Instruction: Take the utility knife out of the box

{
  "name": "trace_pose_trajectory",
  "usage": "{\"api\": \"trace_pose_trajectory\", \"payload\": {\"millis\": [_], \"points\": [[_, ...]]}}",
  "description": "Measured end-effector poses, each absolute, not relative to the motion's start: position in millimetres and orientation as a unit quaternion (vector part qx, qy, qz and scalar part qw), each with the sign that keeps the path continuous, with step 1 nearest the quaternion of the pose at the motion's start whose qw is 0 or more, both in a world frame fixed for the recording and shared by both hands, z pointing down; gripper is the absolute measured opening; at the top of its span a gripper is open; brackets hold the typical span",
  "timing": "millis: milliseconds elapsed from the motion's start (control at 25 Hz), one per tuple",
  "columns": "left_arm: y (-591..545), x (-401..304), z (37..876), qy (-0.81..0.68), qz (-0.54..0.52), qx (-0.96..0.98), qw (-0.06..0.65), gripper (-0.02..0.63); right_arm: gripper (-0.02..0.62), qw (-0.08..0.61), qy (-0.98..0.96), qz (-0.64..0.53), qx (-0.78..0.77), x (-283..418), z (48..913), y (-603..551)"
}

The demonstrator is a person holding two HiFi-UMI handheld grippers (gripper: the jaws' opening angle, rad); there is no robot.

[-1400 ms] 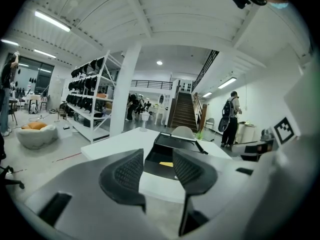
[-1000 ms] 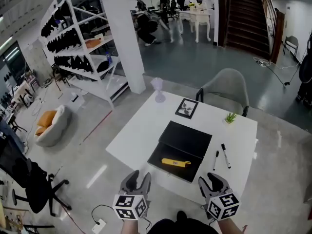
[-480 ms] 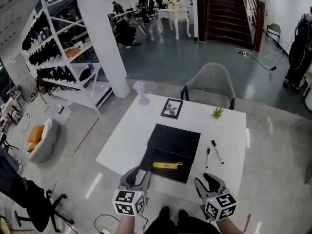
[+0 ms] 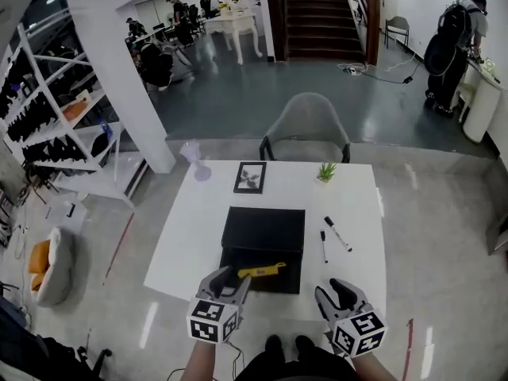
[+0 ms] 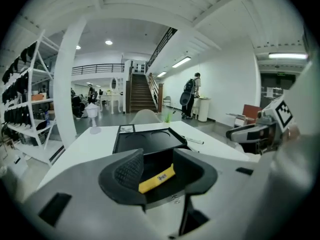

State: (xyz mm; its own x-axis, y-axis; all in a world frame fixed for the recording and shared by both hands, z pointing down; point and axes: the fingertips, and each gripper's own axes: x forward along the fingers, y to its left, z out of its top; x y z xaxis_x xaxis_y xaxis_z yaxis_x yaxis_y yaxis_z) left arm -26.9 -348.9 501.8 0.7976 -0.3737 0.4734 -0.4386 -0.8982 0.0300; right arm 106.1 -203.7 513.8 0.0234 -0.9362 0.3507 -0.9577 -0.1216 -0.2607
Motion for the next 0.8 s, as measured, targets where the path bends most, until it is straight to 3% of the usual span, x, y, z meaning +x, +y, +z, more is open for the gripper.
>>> {"api": "trace_pose_trajectory", "payload": {"millis": [800], "points": [[-333.6,23.4,568.9,0.072,0.431,0.895,-0.088,0.166,0.143,-0.002,-0.552,0.237,0.800,92.4,518.1,-168.3]]}}
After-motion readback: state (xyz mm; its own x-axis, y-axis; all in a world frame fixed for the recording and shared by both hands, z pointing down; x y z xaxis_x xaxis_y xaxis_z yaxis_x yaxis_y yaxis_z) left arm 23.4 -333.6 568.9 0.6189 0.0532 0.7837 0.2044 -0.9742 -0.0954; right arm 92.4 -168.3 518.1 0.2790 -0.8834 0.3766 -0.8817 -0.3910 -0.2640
